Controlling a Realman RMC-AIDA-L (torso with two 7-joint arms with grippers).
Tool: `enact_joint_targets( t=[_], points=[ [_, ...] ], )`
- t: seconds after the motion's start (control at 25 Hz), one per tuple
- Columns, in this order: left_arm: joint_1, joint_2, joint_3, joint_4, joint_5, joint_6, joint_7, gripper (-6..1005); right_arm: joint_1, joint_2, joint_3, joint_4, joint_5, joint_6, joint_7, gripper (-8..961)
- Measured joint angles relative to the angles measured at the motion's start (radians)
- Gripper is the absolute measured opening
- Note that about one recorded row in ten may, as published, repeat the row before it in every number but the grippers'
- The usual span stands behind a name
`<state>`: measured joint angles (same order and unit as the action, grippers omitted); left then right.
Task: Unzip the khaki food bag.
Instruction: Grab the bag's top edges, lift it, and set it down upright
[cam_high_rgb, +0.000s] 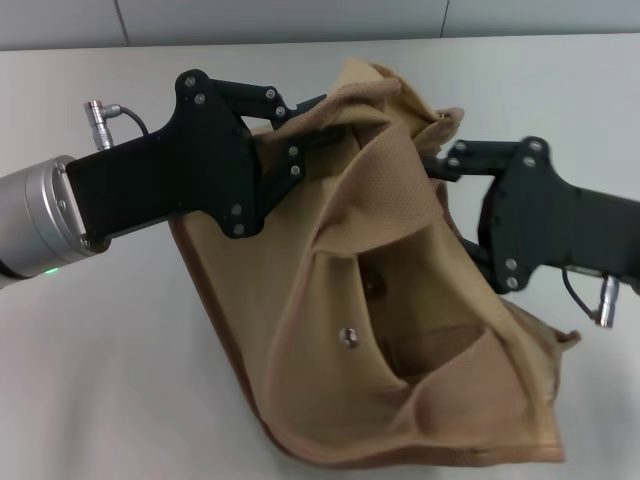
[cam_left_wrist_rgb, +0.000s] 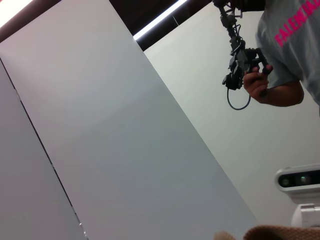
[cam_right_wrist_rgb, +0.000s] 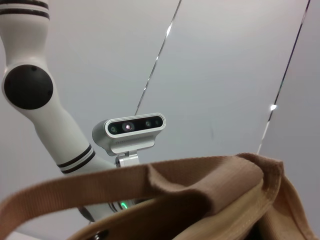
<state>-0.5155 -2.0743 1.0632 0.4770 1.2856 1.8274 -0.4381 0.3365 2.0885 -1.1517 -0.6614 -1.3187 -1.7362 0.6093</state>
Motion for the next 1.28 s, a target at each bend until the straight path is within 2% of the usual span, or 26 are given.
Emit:
enact_joint_targets(
  t=[0.2, 0.68, 0.96, 1.16, 1.28],
  points=[
    [0.000, -0.001, 0.000, 0.000, 0.000, 0.000, 0.000, 83, -0.003, 0.001, 0.005, 0.061, 0.005, -0.008, -0.079, 448],
    [0.000, -0.001, 0.000, -0.002, -0.001, -0.001, -0.002, 84, 0.047, 0.001, -0.010, 0.063, 0.001, 0.045, -0.090, 428],
    [0.000, -0.001, 0.000, 0.000, -0.001, -0.001, -0.004, 85, 0.061, 0.000, -0.075, 0.051, 0.003, 0.098, -0.084, 386],
    [-0.005, -0.001, 0.000, 0.000, -0.001, -0.001, -0.004, 85, 0.074, 0.002, -0.103, 0.043, 0.011, 0.130, -0.073, 174],
    [-0.006, -0.001, 0.000, 0.000, -0.001, 0.000, -0.005, 85, 0.075, 0.002, -0.111, 0.043, 0.040, 0.136, -0.052, 130]
  ],
)
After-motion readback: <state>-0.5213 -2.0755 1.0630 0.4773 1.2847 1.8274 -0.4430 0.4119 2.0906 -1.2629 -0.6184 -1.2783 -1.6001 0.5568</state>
